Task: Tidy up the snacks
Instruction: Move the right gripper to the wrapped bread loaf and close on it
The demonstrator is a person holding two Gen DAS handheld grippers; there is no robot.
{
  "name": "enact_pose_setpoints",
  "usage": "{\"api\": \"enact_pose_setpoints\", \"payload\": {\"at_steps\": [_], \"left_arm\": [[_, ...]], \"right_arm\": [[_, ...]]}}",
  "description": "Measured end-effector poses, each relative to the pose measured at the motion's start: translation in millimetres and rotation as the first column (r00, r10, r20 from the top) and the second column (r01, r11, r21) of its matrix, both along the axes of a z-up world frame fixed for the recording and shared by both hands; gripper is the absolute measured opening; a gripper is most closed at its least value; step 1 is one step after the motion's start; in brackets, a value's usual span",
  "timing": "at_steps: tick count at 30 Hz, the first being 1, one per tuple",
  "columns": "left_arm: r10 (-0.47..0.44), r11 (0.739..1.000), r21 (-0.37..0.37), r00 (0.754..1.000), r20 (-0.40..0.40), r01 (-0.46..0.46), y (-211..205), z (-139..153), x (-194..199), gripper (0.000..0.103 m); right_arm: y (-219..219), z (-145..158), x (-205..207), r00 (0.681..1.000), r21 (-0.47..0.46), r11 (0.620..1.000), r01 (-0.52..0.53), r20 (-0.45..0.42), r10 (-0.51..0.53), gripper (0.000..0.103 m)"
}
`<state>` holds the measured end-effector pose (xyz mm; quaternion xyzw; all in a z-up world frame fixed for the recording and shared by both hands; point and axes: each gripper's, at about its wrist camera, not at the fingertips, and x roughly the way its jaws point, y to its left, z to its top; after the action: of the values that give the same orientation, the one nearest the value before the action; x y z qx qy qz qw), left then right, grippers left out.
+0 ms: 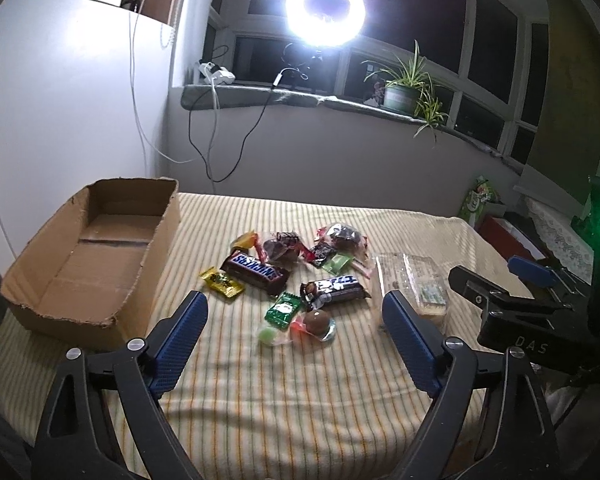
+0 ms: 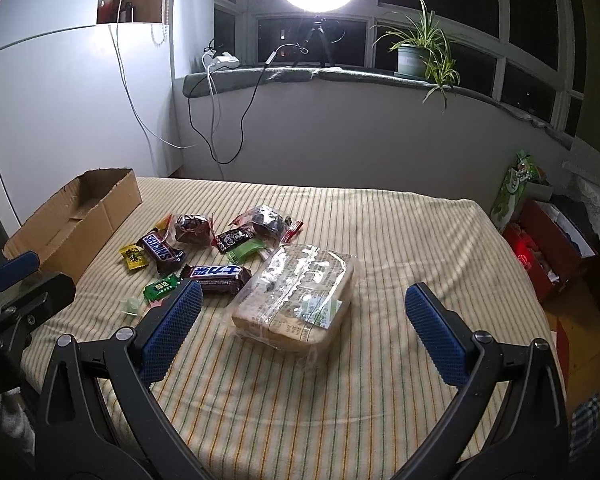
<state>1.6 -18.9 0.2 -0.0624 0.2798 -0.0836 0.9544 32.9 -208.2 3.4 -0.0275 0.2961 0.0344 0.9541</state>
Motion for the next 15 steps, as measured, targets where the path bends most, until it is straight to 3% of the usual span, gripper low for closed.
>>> {"api": "enact_pose_setpoints", "payload": {"at_steps": [15], "left_arm": [[-0.071,0.997,-0.044,0.996,-0.05,0.069,-12.5,-8.7,18.8,0.082]], "right_arm": [[-9.8,-8.8,8.0,0.999,0.023,1.0,-0.012,-0.029,0.013,0.095]]}}
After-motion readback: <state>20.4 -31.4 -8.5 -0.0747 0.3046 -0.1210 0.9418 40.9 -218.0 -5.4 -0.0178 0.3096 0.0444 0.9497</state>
